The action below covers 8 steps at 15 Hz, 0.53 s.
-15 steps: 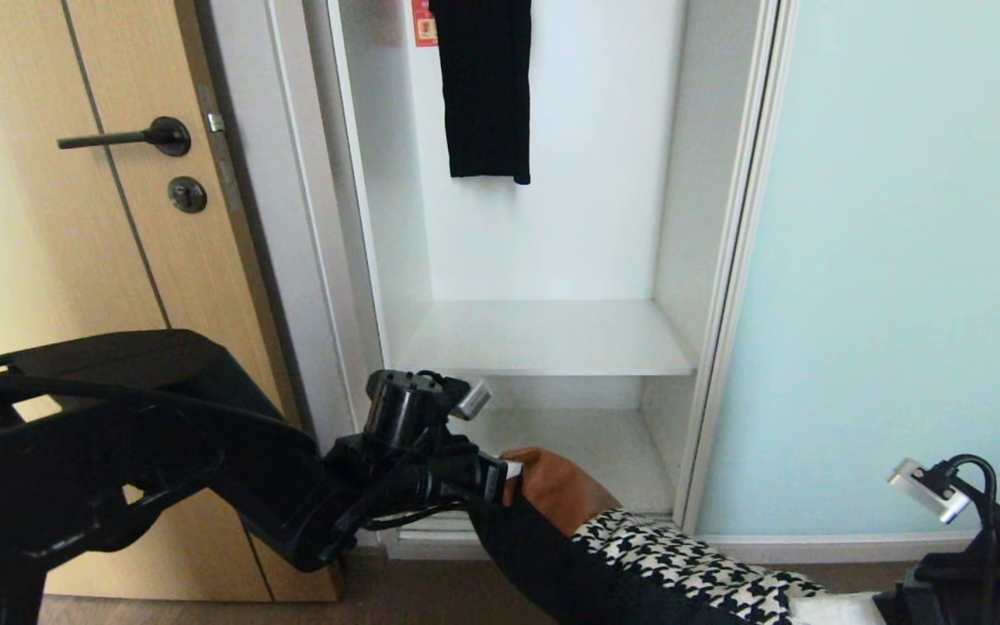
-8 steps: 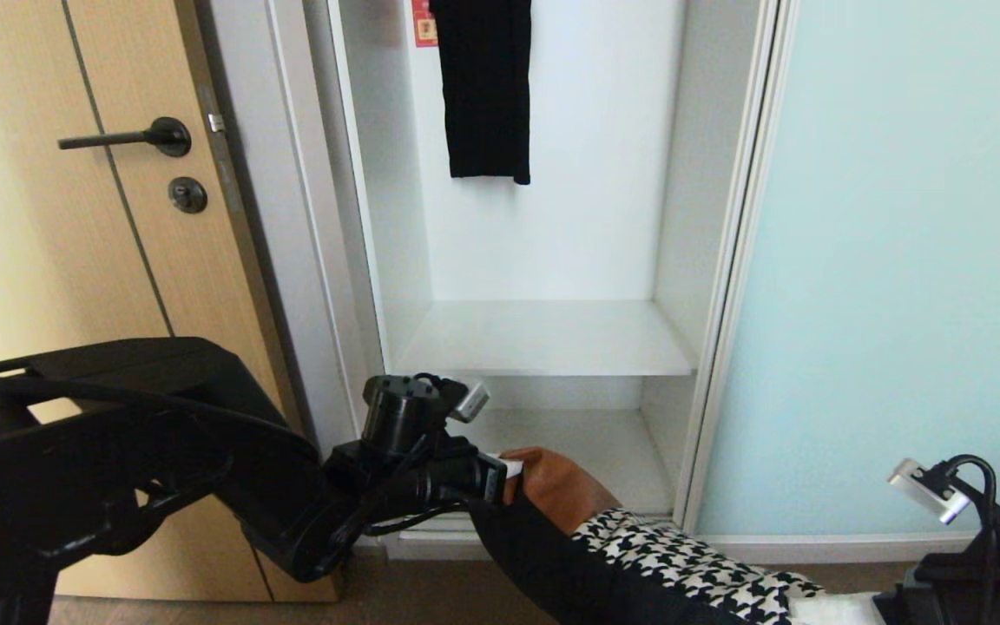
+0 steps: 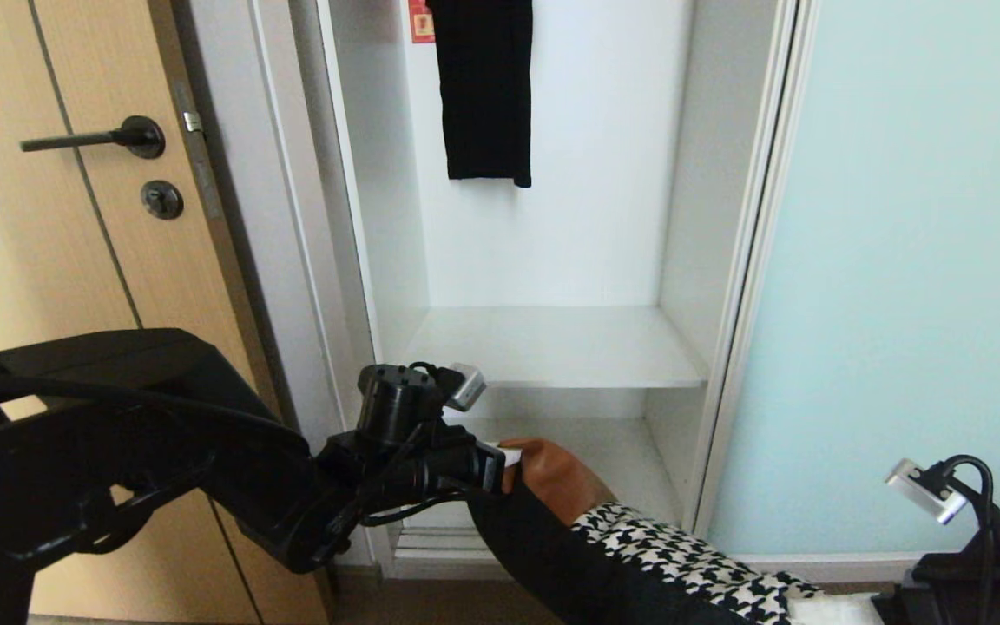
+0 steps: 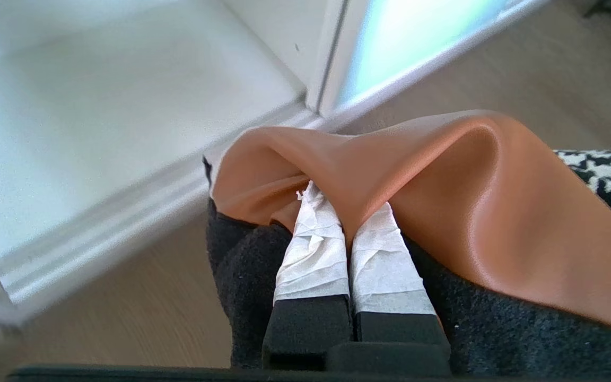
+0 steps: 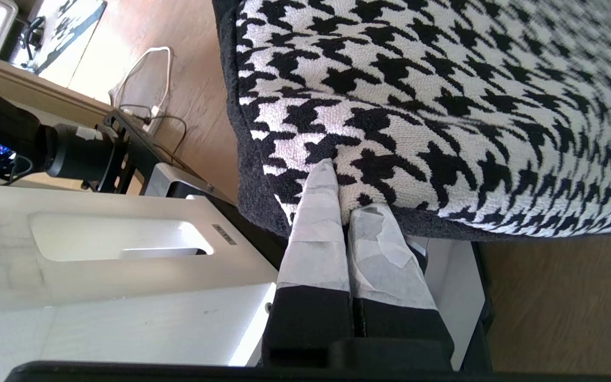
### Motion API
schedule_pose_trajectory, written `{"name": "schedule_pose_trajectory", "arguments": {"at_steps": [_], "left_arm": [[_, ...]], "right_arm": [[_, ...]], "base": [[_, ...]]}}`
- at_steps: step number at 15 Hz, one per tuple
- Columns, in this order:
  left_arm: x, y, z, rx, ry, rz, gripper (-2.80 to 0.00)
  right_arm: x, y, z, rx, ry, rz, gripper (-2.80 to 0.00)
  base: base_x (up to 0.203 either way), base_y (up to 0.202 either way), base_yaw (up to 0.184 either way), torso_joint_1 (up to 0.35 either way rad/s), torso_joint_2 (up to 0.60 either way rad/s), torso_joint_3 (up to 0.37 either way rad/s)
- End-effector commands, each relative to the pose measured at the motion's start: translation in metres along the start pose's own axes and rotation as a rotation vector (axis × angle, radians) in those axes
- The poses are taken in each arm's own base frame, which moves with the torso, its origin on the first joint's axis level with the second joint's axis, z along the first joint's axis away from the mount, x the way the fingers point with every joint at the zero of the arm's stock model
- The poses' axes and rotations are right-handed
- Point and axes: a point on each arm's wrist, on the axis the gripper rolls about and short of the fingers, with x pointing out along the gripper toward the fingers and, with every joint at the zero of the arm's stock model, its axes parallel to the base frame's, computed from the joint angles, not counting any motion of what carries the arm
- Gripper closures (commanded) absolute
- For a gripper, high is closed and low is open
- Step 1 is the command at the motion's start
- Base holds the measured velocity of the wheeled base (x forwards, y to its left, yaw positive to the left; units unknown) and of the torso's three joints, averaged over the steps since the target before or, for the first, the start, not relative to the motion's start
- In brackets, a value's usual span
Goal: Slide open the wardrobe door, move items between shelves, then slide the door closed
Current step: Place the pillow on the higher shelf
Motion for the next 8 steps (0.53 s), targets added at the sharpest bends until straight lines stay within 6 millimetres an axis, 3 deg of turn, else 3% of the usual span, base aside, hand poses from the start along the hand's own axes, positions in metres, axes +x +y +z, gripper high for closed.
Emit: {"name": "schedule_pose_trajectory", "arguments": {"at_steps": [1,8], "left_arm": [[-0.0005,-0.0005,0.0016,0.001,-0.008,-0.004,0.0],[0.0004,0.0001,0.0038,0.005,-0.016,-0.002,0.0]], "right_arm": [[0.0006,-0.0004,0.0002,0.002,0.003,0.005,0.0],[0.0001,0.0002,0.001,0.0,-0.002,0.004,0.0]], "base": [[0.196,0.0,0.001,0.005,0.0,0.0],[0.197,0.0,0.0,0.0,0.0,0.001]]}}
